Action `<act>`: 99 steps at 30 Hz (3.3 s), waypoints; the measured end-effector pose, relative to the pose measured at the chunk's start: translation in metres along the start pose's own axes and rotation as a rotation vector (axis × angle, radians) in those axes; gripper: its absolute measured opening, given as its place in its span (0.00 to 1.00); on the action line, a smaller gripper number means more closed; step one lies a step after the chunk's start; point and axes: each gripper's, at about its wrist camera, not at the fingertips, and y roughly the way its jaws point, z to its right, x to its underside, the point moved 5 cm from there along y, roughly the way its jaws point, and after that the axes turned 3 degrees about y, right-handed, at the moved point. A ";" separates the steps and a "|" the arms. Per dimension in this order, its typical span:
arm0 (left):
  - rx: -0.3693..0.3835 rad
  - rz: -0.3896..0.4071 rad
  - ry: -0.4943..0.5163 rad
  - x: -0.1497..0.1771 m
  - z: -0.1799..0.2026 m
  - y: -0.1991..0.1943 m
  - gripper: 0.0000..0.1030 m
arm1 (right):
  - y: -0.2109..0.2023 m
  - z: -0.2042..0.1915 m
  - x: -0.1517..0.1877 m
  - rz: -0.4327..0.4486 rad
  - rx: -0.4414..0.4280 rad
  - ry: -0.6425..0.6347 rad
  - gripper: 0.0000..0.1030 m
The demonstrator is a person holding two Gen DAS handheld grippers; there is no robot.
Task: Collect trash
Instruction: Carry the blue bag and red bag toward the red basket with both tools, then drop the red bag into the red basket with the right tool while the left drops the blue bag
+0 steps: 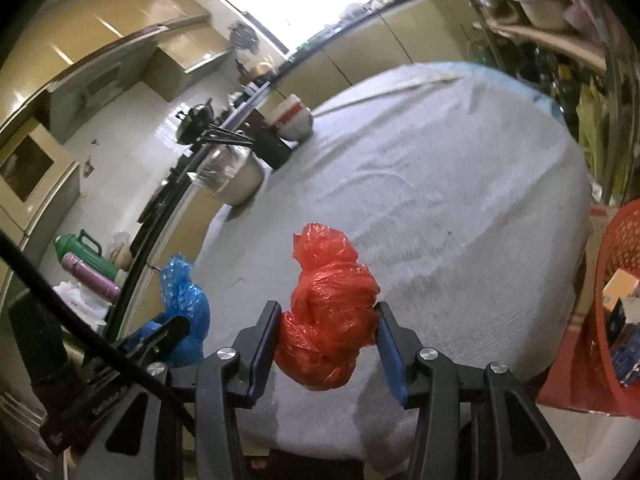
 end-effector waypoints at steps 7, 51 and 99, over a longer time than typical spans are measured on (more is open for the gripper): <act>-0.057 0.062 0.022 0.002 0.014 -0.030 0.54 | -0.027 -0.011 0.010 0.043 -0.022 -0.043 0.48; -0.210 0.241 0.157 0.015 0.065 -0.122 0.54 | -0.133 -0.022 0.036 0.224 -0.124 -0.087 0.48; -0.059 0.242 0.587 0.004 0.313 -0.075 0.54 | -0.268 0.215 0.034 0.448 -0.039 0.345 0.48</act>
